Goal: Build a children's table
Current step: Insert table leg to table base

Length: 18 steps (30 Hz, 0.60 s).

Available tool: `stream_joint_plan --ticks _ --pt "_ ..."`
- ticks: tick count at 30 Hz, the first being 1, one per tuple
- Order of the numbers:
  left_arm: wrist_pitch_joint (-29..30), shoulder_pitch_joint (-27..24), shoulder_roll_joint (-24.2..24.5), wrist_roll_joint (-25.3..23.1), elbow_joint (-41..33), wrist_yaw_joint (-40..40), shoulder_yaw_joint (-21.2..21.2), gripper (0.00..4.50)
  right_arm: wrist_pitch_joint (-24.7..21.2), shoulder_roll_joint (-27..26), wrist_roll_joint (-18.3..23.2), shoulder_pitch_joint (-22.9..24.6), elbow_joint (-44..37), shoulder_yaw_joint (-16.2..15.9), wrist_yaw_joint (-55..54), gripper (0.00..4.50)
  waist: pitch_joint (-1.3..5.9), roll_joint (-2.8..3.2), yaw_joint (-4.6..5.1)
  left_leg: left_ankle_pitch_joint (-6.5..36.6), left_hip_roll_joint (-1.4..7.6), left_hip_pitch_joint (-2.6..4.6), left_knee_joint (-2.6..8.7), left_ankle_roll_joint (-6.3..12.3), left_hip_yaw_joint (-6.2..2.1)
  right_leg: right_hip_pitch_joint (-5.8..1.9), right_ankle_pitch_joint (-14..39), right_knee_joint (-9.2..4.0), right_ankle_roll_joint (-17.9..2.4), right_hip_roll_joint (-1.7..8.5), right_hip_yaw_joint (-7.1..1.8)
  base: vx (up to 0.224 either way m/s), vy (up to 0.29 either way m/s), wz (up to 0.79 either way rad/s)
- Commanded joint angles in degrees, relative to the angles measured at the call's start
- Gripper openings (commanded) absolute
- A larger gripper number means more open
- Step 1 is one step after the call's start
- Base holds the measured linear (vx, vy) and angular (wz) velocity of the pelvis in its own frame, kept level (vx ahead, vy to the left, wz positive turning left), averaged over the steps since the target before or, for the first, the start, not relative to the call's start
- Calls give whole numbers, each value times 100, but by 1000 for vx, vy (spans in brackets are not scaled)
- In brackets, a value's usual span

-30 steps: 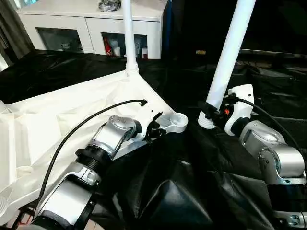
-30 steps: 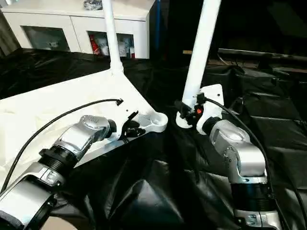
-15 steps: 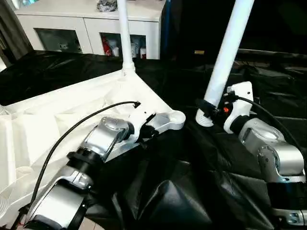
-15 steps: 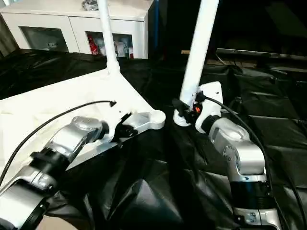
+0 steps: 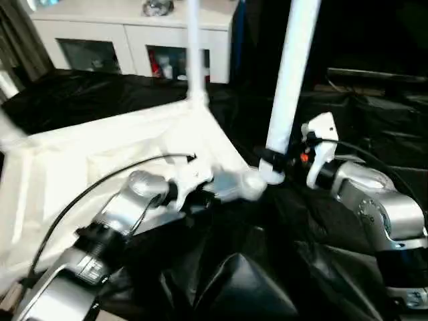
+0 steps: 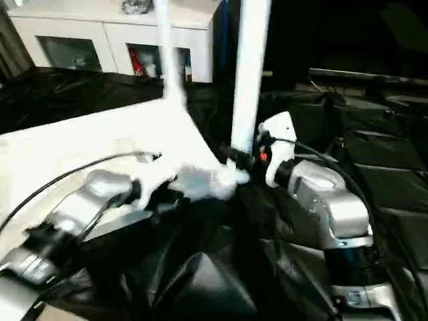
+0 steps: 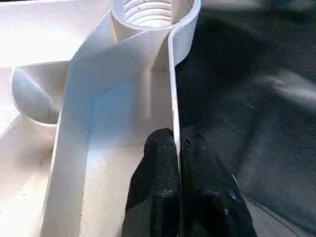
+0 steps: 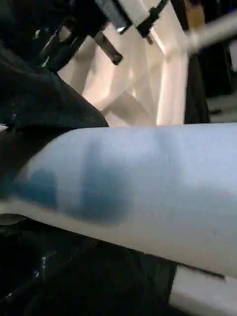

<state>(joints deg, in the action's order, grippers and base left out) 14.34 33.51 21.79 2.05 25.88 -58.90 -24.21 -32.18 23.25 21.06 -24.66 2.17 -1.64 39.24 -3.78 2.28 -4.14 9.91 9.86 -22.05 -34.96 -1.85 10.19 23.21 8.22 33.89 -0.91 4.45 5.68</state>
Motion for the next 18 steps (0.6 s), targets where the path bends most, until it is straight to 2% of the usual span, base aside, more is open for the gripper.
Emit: stream_joint_plan --ticks 1,2,6,7,9,12,13,15,16,17,18 --pt "-530 -4 -51 147 -212 -309 -133 0 58 40 -35 28 135 -92 154 190 412 -72 -2 1724 284 201 389 89 -129 -175 3235 -629 -512 467 -283 0 0 0" --pt "-572 3 -44 94 -147 -279 -137 0 77 50 -50 43 170 -110 185 190 392 -84 -4 1763 287 203 396 80 -127 -166 3300 -644 -492 465 -281 0 0 0" --pt "-608 57 -121 -4 103 -71 11 0 47 31 -28 79 180 -119 222 190 388 -84 -30 1940 286 211 406 1 -157 -181 3575 -673 -338 475 -232 0 0 0" --pt "-648 59 -126 -5 119 -70 29 0 25 22 -10 88 168 -113 224 190 365 -97 -14 1989 282 193 421 -2 -166 -185 3642 -691 -285 473 -216 0 0 0" --pt "-799 38 -145 13 144 -107 109 0 -15 -26 40 117 146 -85 214 190 371 -88 11 2076 279 206 426 -5 -179 -192 3708 -722 -220 478 -188 0 0 0" --pt "-883 34 -171 43 208 -60 163 0 18 -59 23 135 165 -99 225 190 357 -89 35 2141 277 204 438 4 -188 -190 3718 -743 -206 477 -166 0 0 0" --pt "-838 46 -190 117 232 -125 195 28 21 -74 22 136 172 -96 221 190 352 -92 51 2232 262 238 417 -2 -182 -163 3830 -774 -184 480 -155 0 0 0" --pt "-813 54 -191 143 230 -165 202 57 21 -79 23 136 171 -96 220 190 343 -94 68 2266 248 253 403 1 -180 -150 3926 -797 -165 483 -144 0 0 0" --pt "-767 79 -202 139 262 -184 221 57 36 -92 25 128 187 -93 207 190 341 -89 92 2295 228 257 374 13 -178 -150 4067 -832 -123 489 -104 0 0 0" --pt "-756 90 -211 122 288 -172 232 57 42 -102 23 125 193 -86 197 190 346 -80 97 2321 239 266 374 5 -184 -152 4067 -844 -124 493 -89 0 0 0" --pt "-706 100 -215 116 306 -182 234 72 43 -112 23 123 196 -81 189 190 330 -54 124 2442 270 263 400 1 -201 -176 3972 -853 -131 479 -33 0 0 0"
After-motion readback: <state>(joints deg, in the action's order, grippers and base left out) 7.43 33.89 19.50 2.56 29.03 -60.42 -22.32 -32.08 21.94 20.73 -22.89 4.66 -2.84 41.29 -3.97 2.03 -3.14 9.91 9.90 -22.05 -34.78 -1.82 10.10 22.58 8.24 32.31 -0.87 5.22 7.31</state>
